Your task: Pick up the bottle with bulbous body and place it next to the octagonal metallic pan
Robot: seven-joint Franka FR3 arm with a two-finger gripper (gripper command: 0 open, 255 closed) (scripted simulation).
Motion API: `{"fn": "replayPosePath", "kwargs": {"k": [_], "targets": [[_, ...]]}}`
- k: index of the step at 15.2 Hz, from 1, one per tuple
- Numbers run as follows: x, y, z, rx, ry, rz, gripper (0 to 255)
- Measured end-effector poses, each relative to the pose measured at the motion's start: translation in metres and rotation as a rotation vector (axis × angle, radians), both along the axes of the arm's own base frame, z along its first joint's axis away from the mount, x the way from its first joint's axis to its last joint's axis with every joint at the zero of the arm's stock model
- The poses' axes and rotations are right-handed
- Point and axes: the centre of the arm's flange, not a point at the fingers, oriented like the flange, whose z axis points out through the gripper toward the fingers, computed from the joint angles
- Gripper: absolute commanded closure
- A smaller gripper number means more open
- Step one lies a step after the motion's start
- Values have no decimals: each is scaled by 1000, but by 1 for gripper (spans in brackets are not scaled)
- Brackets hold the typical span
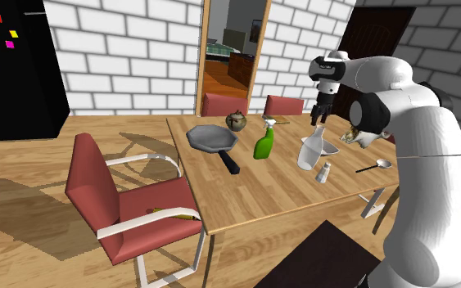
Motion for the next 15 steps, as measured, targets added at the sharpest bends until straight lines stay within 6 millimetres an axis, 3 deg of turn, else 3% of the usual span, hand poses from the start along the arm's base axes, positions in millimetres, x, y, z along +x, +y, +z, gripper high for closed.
{"fn": "replayPosePath", "kwargs": {"k": [7,13,14,15], "targets": [[-3,-4,-33,1,1,0,0],[-3,-4,-38,1,1,0,0],[-3,-4,-38,1,1,0,255],[-3,-4,-37,1,1,0,255]]}}
